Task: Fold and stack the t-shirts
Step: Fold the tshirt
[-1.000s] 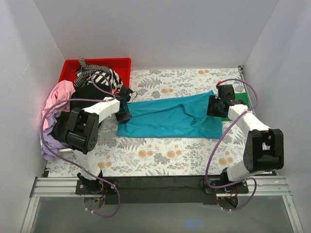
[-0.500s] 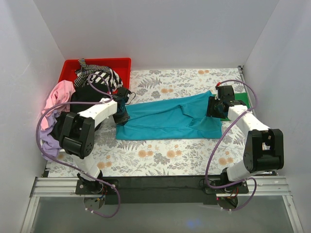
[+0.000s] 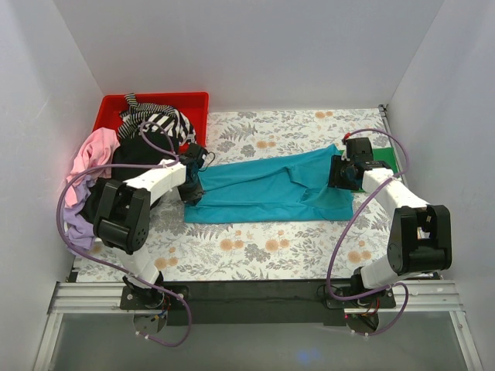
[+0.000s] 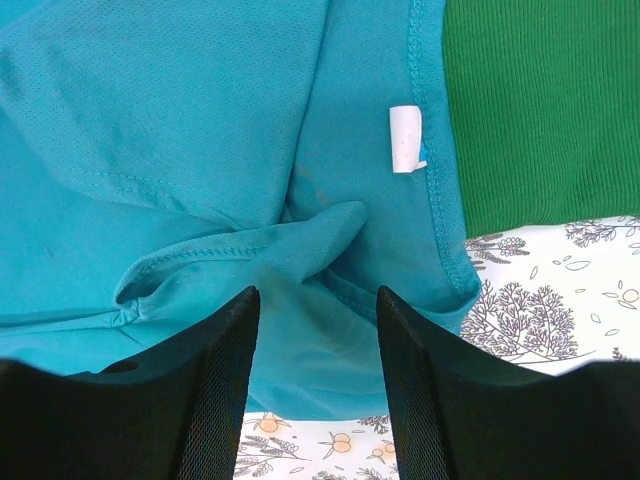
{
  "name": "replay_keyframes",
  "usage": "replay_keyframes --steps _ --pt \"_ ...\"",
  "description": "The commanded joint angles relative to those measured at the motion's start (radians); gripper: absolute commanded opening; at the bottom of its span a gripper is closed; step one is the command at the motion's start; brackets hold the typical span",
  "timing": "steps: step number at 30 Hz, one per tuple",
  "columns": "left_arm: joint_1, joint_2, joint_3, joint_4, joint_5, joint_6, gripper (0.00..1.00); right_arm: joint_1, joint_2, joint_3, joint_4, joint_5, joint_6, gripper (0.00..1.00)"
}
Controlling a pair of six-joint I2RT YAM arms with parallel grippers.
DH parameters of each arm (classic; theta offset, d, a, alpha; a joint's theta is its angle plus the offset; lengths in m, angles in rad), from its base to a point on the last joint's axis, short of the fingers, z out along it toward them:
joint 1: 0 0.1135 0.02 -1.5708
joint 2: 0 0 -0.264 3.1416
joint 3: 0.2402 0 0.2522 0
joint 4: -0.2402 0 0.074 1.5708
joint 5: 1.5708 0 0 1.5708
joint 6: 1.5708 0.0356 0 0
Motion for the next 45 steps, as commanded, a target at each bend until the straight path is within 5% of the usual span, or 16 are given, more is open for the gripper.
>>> replay_keyframes --steps 1,17,23,34,45 --pt "0.003 -0.053 -0.031 -0.032 -0.039 -0.026 0.0 -0.005 -0.026 0.003 0.028 -0.008 -0.003 0.57" --pt "0.004 0.056 0.093 -0.019 -0.211 -0.007 0.11 -0.006 -0.031 0.01 0.028 0.053 -0.023 0.57" --pt "0.006 0.072 0.141 -0.01 -0.242 -0.01 0.2 -0.042 -0.06 0.047 0.02 0.125 -0.051 0.73" --pt "-0.022 0.062 0.211 0.163 0.114 0.079 0.18 -0.014 0.009 0.082 0.019 -0.313 -0.042 0.67" --pt "-0.163 0.193 0.351 0.174 0.182 0.098 0.17 0.113 0.043 0.07 0.059 -0.341 0.069 0.63"
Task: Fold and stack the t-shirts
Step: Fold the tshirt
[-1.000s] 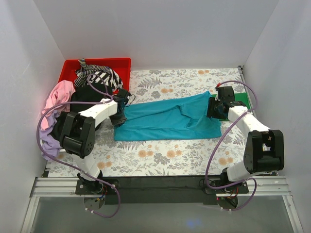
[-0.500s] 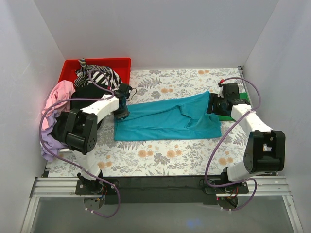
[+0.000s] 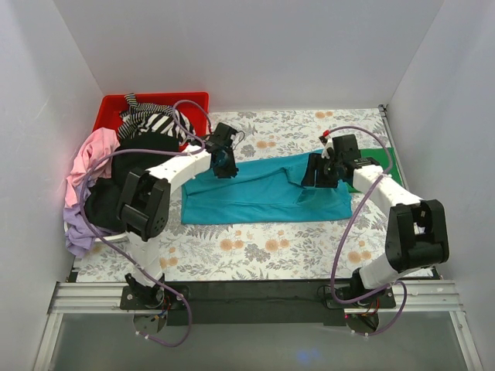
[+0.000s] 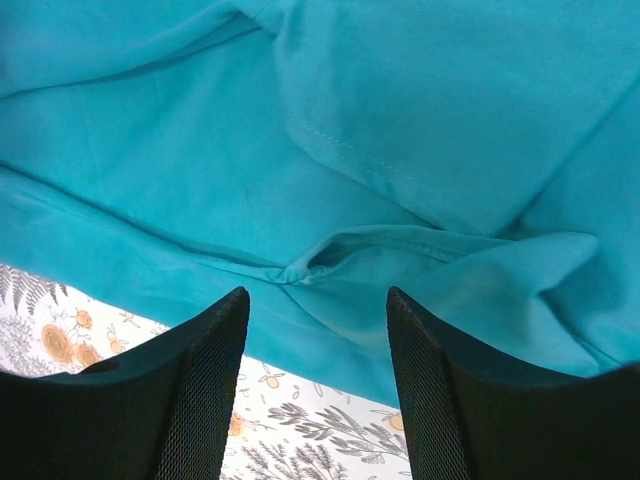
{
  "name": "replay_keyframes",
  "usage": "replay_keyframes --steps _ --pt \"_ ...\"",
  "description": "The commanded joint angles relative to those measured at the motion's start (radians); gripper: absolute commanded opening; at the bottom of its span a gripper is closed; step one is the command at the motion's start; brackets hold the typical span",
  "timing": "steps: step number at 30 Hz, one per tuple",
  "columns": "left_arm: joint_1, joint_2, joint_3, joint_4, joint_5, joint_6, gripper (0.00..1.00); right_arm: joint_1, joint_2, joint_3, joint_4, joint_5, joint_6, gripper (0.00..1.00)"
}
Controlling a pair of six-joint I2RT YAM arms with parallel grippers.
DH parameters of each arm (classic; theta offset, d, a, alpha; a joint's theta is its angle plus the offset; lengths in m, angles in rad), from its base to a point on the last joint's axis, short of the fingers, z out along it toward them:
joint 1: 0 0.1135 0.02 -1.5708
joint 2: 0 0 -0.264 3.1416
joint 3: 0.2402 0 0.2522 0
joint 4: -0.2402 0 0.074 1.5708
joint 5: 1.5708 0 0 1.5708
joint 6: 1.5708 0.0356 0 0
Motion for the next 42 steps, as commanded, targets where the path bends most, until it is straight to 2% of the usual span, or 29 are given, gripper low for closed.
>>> replay_keyframes --steps 1,8,10,23,27,32,34,38,42 --pt "-0.033 0.024 0.036 0.002 0.045 0.017 0.17 0.031 0.027 0.025 0.039 -0.024 0.045 0.63" --pt "-0.041 0.029 0.029 0.01 0.048 0.019 0.16 0.074 0.075 0.011 0.058 -0.019 0.05 0.55" --pt "-0.041 0.026 0.026 0.011 0.04 0.022 0.16 0.085 0.082 0.014 0.055 -0.015 0.047 0.49" --pt "-0.041 0.026 0.016 0.008 0.025 0.033 0.15 0.11 0.136 0.022 0.029 0.047 0.024 0.47" --pt "-0.04 0.032 0.015 0.005 0.026 0.034 0.15 0.111 0.153 0.033 0.026 0.054 0.019 0.34" --pt "-0.041 0.037 0.012 0.002 0.026 0.037 0.15 0.113 0.173 0.042 0.026 0.062 0.01 0.31" --pt "-0.041 0.04 0.01 -0.001 0.023 0.037 0.15 0.113 0.177 0.047 0.026 0.065 0.007 0.26" --pt "-0.041 0.043 0.006 -0.003 0.022 0.037 0.14 0.113 0.18 0.056 0.028 0.062 -0.002 0.07" --pt "-0.041 0.044 0.007 -0.004 0.02 0.037 0.14 0.114 0.167 0.067 0.034 0.05 -0.012 0.01"
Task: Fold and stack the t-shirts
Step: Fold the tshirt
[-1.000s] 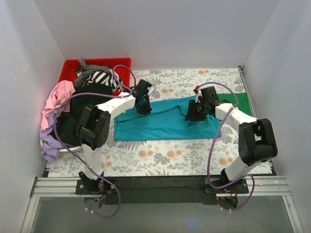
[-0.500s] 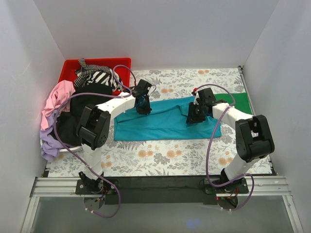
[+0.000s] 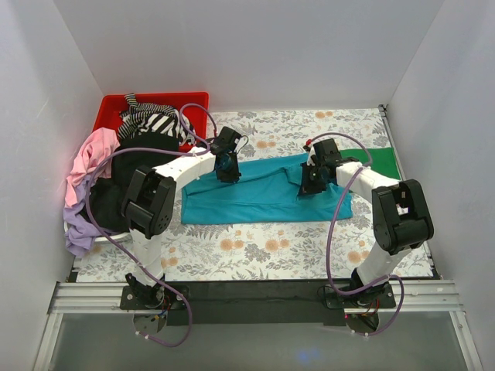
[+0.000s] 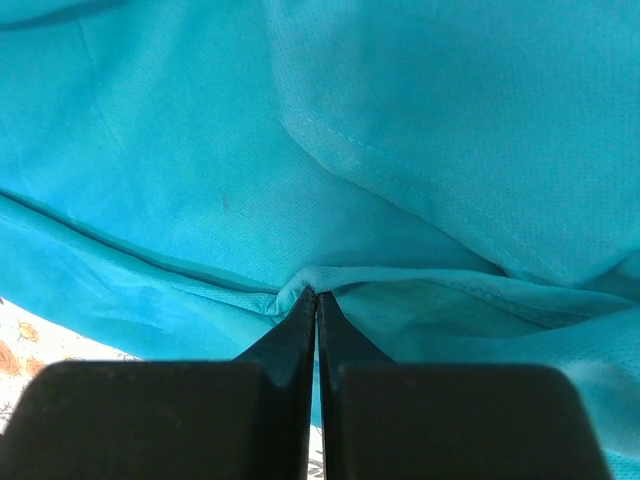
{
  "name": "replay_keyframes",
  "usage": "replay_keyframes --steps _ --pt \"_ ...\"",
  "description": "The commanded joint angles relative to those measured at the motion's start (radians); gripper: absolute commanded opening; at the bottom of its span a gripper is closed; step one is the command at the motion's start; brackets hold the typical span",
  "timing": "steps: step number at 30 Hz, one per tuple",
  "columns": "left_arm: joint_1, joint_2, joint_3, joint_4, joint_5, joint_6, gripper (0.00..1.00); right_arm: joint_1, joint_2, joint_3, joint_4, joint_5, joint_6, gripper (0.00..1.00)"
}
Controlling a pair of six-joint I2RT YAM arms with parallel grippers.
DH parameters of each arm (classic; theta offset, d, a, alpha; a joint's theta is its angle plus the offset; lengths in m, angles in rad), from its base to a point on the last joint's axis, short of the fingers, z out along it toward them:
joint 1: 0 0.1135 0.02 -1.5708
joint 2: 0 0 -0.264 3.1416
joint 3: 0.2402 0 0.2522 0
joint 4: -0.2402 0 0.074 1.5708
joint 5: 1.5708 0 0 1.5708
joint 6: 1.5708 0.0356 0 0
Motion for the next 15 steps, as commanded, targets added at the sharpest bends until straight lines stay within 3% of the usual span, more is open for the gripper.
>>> replay_keyframes --steps 1,15 --pt "0.002 -0.018 0.003 -0.005 -0.013 0.011 0.14 0.006 -0.023 0.05 0.01 -0.011 -0.02 0.01" --pt "0.002 -0.007 0.0 -0.005 -0.012 0.012 0.14 0.009 -0.048 0.116 -0.008 -0.037 -0.015 0.01"
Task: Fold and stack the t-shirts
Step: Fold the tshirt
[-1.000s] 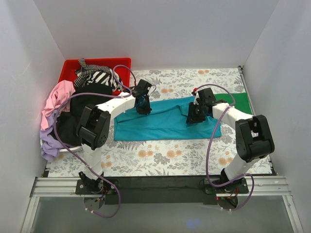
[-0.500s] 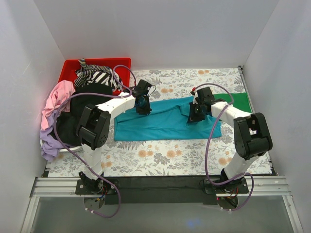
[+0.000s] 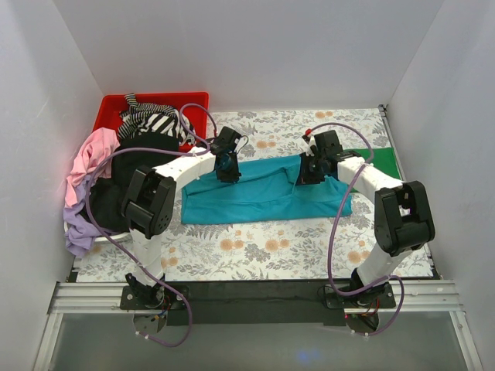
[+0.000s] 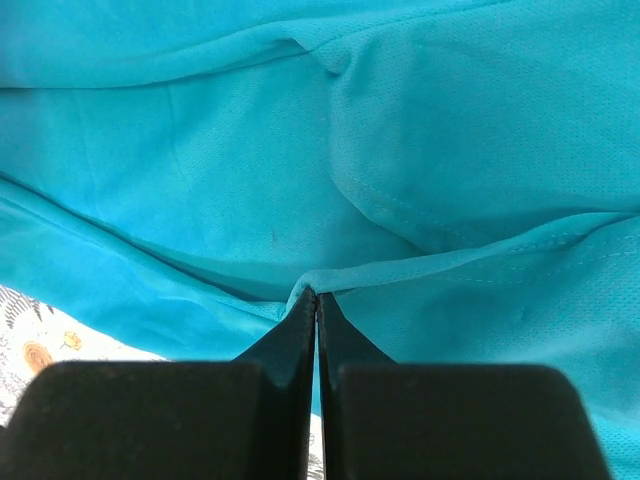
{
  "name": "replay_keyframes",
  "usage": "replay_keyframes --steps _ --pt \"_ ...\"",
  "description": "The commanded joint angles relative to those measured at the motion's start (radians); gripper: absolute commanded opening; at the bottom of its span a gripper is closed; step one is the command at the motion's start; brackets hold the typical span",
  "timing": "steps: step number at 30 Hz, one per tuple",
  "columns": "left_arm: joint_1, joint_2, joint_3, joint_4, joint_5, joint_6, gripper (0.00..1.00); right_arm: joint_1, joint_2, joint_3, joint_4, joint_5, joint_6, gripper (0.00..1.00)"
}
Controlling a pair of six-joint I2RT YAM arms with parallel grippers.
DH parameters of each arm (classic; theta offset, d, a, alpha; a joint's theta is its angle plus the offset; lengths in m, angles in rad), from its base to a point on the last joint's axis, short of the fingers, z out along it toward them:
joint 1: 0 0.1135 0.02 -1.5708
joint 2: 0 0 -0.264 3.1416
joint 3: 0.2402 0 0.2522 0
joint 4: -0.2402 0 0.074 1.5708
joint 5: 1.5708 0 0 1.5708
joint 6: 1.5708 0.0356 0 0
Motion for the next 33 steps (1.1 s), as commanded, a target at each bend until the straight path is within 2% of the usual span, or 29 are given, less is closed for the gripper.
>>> replay_keyframes --steps 1,4,7,14,17,19,33 --pt "0.002 -0.009 -0.002 -0.006 -0.011 0.013 0.14 0.007 -0.041 0.033 0.003 -0.021 0.001 0.01" --pt "0.002 -0.007 -0.007 -0.006 -0.011 0.009 0.14 0.009 -0.036 0.036 0.003 -0.015 0.002 0.19" --pt "0.002 -0.006 -0.011 -0.006 -0.014 0.009 0.14 0.009 -0.062 0.015 0.029 0.032 -0.005 0.43" --pt "0.002 -0.012 -0.013 -0.008 -0.017 0.01 0.13 0.006 -0.127 0.005 0.009 0.25 -0.038 0.57" --pt "0.002 -0.01 -0.014 -0.006 -0.011 0.012 0.13 0.004 -0.085 0.027 -0.029 0.241 -0.045 0.55" --pt "0.002 -0.007 -0.013 -0.006 -0.007 0.013 0.13 0.004 -0.061 0.028 -0.031 0.172 -0.042 0.53" --pt "0.002 -0.007 -0.02 -0.008 -0.013 0.016 0.13 0.006 0.037 0.01 0.037 0.048 -0.019 0.5"
